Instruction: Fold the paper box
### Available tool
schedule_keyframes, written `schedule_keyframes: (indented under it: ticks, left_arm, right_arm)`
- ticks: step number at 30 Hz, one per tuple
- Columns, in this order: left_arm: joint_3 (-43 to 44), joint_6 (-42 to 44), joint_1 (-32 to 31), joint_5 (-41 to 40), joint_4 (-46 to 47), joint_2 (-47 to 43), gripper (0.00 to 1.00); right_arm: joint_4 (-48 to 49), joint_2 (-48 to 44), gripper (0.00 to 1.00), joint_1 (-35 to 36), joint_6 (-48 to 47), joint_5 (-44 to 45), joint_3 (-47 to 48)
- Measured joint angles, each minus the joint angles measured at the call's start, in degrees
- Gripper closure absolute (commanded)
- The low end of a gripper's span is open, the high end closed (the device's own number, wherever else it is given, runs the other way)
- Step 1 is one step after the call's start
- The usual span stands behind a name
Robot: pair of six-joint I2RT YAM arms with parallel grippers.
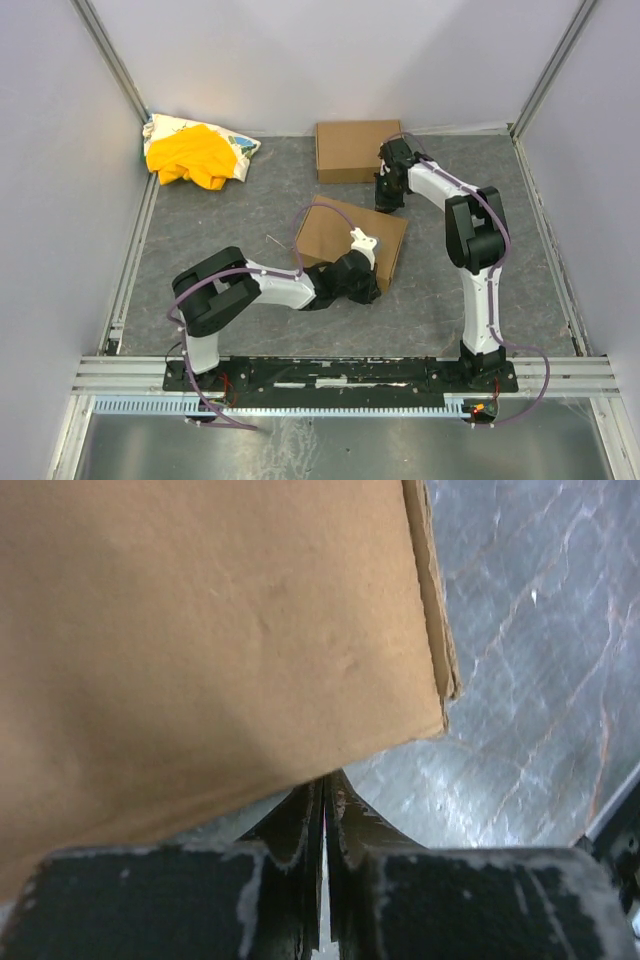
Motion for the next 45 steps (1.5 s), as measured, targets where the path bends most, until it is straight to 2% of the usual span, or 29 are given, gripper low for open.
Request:
schedule_keyframes:
  ticks: [7,11,14,16,17,19,21,24,27,28,35,40,45]
  left_arm:
    - [1.0,0.0,-1.6,-8.5,6.2,3.2,0.93]
    - [1.4,0.1,-3.0,-12.1,8.2,4.2,0.85]
    - [1.3,0.2,-3.5,-13.5,8.7,4.1,0.60]
    - [0.8,1.0,-3.7,-14.0,8.4,3.1,0.47]
    - [0.3,1.4,-3.7,-14.5,7.7,2.0,0.37]
    - [-0.7,2.7,-3.6,-15.2,5.9,-1.7,0.01]
    - [-1.4,4.2,-3.6,-16.0,3.5,-6.5,0.01]
    - [-1.4,6.3,-3.4,-18.0,0.3,-15.5,0.01]
    - [-1.3,9.2,-3.1,-20.8,-3.2,-25.9,0.01]
    - [-1.3,10.3,-3.0,-22.0,-4.6,-29.1,0.01]
    - [-1.7,20.0,-3.0,-36.9,-19.1,-55.3,0.01]
    - [-6.6,23.6,-2.9,-47.8,-26.6,-72.2,0.01]
    - [-13.3,23.6,-2.9,-51.2,-33.1,-82.4,0.01]
  right_arm:
    - [4.9,-2.3,0.87,0.0,1.3,-1.1,-4.8]
    - [5.7,-2.4,0.85,0.0,1.6,-1.6,-5.1]
    - [5.7,-2.4,0.75,0.0,1.7,-1.4,-5.1]
    - [5.8,-2.5,0.63,0.1,1.9,-0.7,-5.0]
    - [5.7,-2.7,0.59,0.2,1.9,0.1,-5.0]
    - [5.4,-3.4,0.48,0.2,2.0,2.4,-5.1]
    - [5.7,-4.8,0.37,0.2,2.1,4.7,-5.8]
    - [6.2,-9.9,0.25,-0.1,1.9,8.1,-8.5]
    - [7.1,-18.2,0.03,-0.2,1.1,12.6,-11.0]
    - [7.7,-20.8,0.00,-0.2,0.9,13.9,-11.7]
    - [12.1,-45.6,0.01,-0.2,1.5,20.8,-22.6]
    - [13.7,-62.1,0.01,-0.4,2.1,17.1,-36.3]
    - [11.0,-73.9,0.01,-0.4,2.4,11.9,-47.8]
